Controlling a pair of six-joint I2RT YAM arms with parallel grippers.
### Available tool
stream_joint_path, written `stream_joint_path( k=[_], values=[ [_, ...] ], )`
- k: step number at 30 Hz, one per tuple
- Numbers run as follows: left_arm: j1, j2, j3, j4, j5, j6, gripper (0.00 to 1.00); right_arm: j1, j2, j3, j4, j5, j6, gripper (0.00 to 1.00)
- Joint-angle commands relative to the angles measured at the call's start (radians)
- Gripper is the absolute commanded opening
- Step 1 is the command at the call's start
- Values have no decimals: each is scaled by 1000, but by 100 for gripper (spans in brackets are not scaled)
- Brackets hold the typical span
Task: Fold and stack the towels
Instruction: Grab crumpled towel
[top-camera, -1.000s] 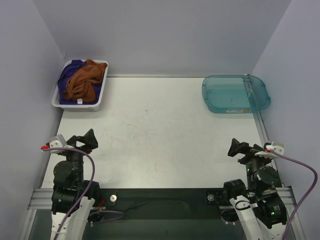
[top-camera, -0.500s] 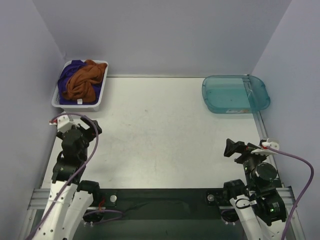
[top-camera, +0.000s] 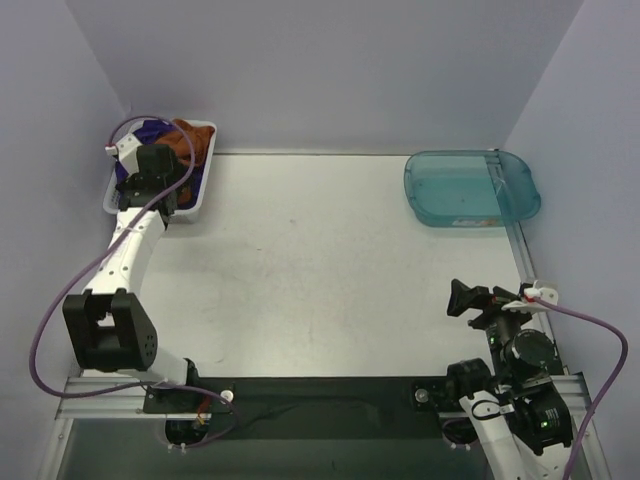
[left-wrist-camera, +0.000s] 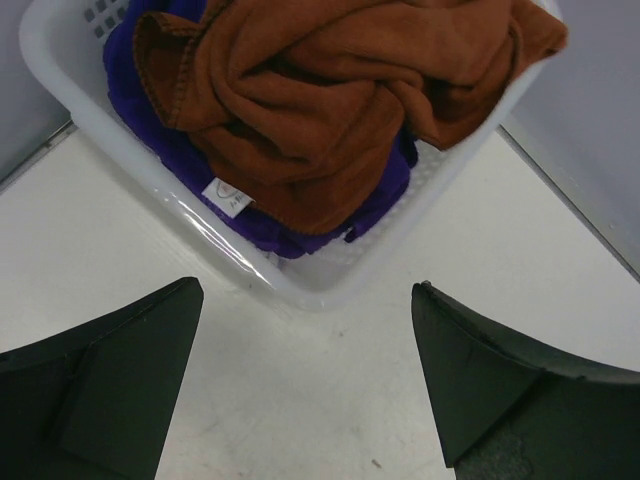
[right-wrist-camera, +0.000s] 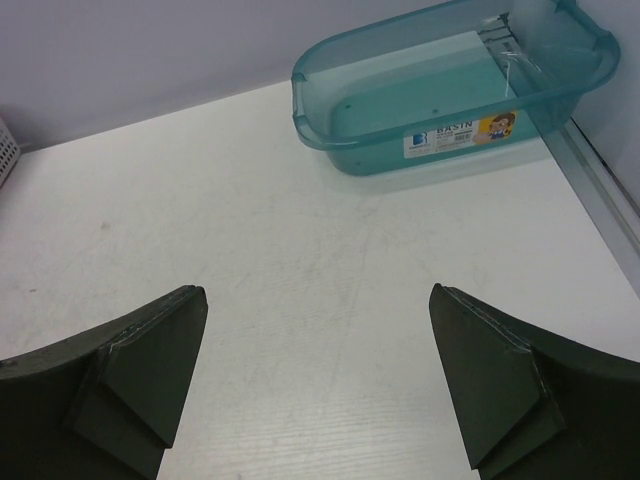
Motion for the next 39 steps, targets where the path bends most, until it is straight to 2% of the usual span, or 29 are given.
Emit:
stream_joint_path(
  k=[1,8,14,17,18,21,22,25,33,37,39],
  values=[
    [93,89,108,36,-22,-69,97,11,3,-5,30,-14,-1,100],
    [154,289,201,107,7,-67,92,9,49,-2,30,-27,-10,100],
    [155,351,218,174,41,-29,82,9,80,-1,30,-46,-16,100],
    [155,348,206,225,78,-18,70,9,94,1,30,-53,-19,100],
    [157,344,198,246,86,-3,59,9,98,2,30,-54,-19,100],
    [157,325,172,288,98,17,37,9,101,2,28,-54,-22,100],
    [155,317,163,302,101,29,18,8,102,2,30,-54,-22,100],
    [155,293,145,342,115,62,0,9,102,2,28,-59,-22,100],
    [143,216,201,337,155,98,0,9,98,2,28,-62,-24,100],
    [100,164,299,311,139,143,0,9,98,5,27,-63,-27,100],
    [62,153,396,262,136,160,0,9,95,5,28,-63,-27,100]
  ],
)
